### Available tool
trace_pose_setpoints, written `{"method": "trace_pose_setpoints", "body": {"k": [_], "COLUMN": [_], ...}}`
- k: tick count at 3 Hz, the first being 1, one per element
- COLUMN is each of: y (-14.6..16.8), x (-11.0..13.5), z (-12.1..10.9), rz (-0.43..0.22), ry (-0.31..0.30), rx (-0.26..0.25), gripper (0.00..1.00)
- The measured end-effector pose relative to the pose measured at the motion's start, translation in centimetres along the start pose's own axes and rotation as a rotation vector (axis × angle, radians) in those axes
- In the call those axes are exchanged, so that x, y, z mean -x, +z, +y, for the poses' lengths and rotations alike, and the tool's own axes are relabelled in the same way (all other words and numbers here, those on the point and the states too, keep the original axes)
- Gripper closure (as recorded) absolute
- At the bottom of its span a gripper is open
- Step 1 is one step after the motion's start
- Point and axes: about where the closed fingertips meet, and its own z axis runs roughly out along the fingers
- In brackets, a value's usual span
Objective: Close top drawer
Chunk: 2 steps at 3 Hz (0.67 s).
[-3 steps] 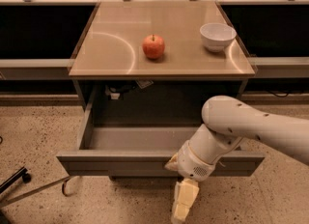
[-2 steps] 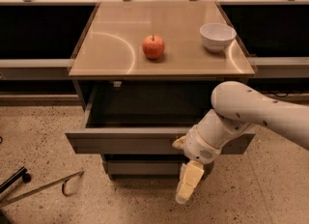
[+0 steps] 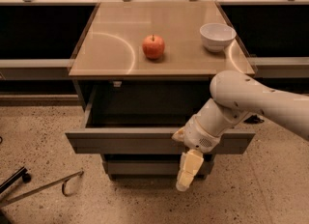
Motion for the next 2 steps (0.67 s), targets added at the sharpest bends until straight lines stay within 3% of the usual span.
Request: {"method": "trace_pose_setpoints", "body": {"k": [1, 2], "y": [-0.62, -0.61], "x": [2.11, 2.09], "z": [-3.82, -3.83], "rz": [0.023, 0.024], "ry": [-0.035, -0.035], "rx": [-0.001, -0.001], "gripper": [0.0, 0.0]}}
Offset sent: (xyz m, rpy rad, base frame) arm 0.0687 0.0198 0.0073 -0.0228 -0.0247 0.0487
